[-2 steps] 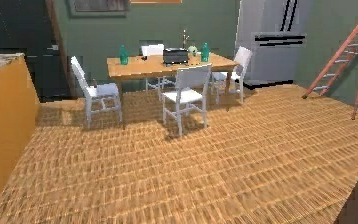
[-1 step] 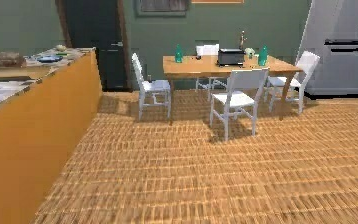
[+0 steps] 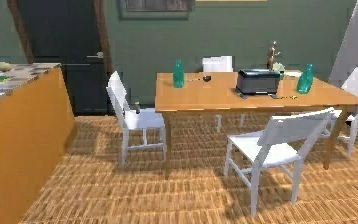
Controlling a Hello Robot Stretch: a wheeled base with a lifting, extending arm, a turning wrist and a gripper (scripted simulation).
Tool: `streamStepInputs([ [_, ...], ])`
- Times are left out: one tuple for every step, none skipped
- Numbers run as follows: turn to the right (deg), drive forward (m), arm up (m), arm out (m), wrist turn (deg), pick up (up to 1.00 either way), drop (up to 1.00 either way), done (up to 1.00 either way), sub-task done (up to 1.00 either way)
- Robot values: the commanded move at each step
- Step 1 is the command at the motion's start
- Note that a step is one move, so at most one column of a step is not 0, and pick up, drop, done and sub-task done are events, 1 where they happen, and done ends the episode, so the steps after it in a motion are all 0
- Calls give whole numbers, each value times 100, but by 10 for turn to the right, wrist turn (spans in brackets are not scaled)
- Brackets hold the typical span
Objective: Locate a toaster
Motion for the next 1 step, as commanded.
streamStepInputs([
  [0,100,0,0,0,0,0,0,0],
])
